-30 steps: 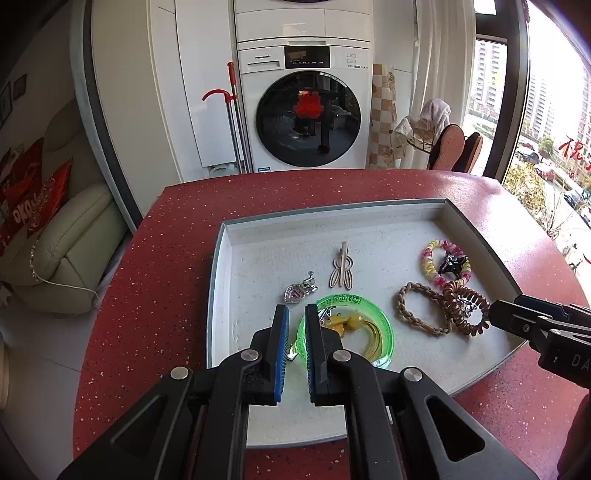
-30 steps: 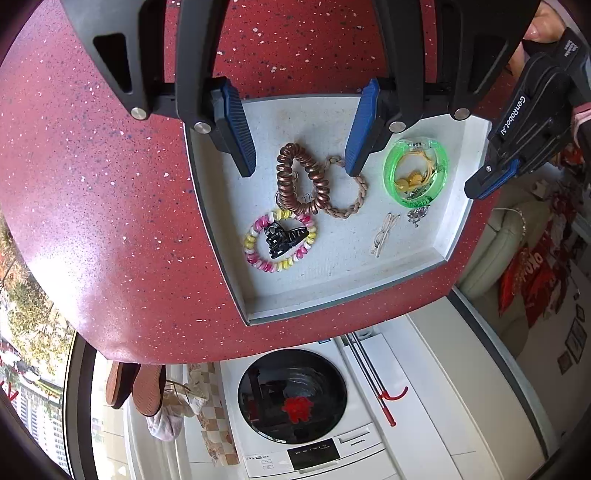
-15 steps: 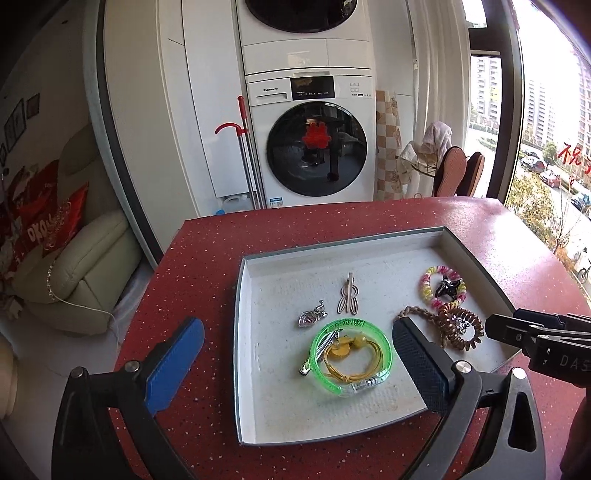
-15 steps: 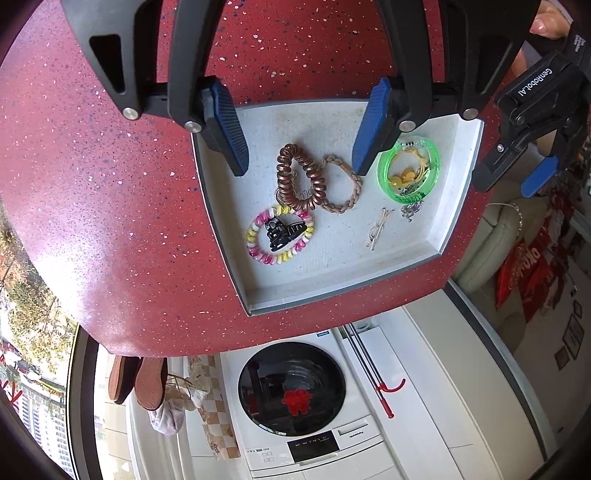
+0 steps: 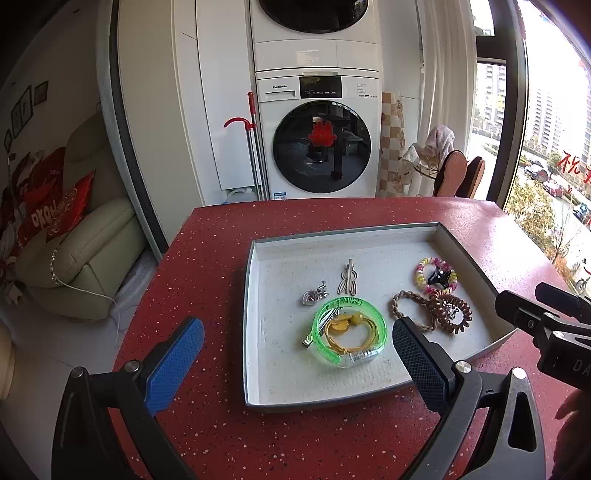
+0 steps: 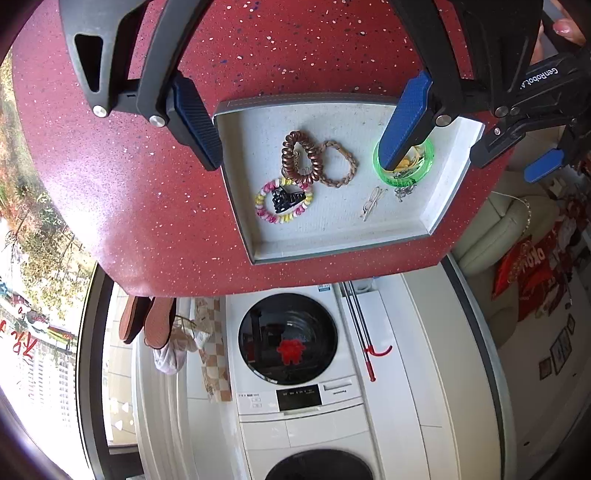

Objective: Organize jewelry

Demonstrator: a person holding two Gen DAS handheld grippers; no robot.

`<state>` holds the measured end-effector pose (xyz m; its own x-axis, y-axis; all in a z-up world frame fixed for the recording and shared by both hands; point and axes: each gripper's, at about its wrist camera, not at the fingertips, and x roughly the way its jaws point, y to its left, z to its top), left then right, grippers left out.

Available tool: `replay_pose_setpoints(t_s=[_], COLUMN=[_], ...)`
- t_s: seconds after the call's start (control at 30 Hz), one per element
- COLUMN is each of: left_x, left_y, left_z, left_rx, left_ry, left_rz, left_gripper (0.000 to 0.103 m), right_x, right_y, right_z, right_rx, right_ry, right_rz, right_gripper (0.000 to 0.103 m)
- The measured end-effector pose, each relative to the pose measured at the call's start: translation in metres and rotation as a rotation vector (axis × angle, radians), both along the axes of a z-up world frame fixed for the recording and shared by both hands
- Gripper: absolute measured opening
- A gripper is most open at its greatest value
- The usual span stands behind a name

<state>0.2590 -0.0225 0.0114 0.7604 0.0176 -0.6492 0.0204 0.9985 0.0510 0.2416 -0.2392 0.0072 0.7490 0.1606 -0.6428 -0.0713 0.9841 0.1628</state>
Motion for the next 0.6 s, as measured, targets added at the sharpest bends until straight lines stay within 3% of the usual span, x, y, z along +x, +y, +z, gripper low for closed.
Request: replay_pose_setpoints(t_s=[0.23, 0.6], left_x=[-0.021, -0.058], left_y=[0.010, 0.010], left_z=[-0.009, -0.025], left_rx=[-0.045, -0.028], left_ry=[0.006, -0.031], left_rz=[0.029, 0.068], left_gripper=[0.103, 0.103], right_x=[-0.028, -0.056], right_y=[0.008, 0.010], right_z=[0.007, -0.009], right_rx=[-0.055, -0.078], right_ry=[-0.123, -0.116], right_rz=[-0.009, -0.016], right_gripper=[0.089, 0.089])
